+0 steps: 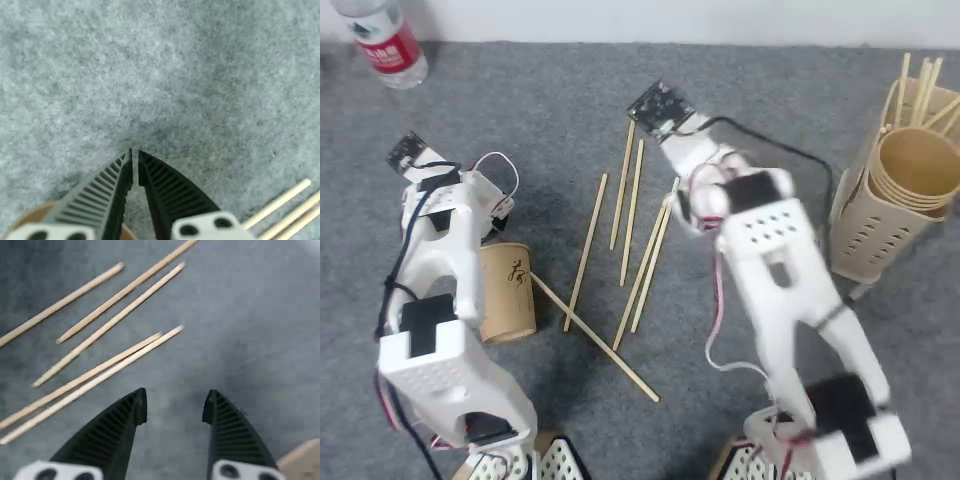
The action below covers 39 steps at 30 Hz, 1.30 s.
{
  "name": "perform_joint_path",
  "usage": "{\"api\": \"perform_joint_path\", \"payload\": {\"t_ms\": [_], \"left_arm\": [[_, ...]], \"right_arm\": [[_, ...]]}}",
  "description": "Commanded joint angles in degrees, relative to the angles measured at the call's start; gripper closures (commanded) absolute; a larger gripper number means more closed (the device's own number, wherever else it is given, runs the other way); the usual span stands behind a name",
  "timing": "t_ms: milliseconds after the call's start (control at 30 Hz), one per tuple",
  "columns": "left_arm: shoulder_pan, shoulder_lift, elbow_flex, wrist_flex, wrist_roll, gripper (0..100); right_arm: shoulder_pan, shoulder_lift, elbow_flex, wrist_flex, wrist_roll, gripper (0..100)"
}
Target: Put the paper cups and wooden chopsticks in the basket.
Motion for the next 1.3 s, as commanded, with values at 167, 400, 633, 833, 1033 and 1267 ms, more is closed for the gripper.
{"api": "perform_joint_path", "payload": {"t_ms": [167, 400, 633, 833, 1033, 1267], "left_arm": [[0.44, -1.76, -0.40, -0.88, 0.26, 99], [0.44, -1.85, -0.40, -0.88, 0.26, 99], [0.44, -1.85, -0.40, -0.88, 0.26, 99], [0.44, -1.85, -0.40, -0.88, 0.26, 99], [0.44, -1.85, -0.40, -0.88, 0.26, 99], [0.44, -1.85, -0.40, -0.88, 0.26, 99]], "right_arm": [[-4.35, 21.32, -11.60, -0.57, -8.70, 81.2], [-4.53, 38.02, -27.87, 6.29, -15.38, 81.2], [-5.23, 46.29, -37.63, 11.12, -18.20, 85.2], [-8.13, 46.20, -41.67, 15.78, -16.79, 93.6], [-8.84, 46.64, -41.67, 16.22, -19.60, 78.3], [-8.92, 47.08, -41.14, 16.31, -19.78, 79.0]]}}
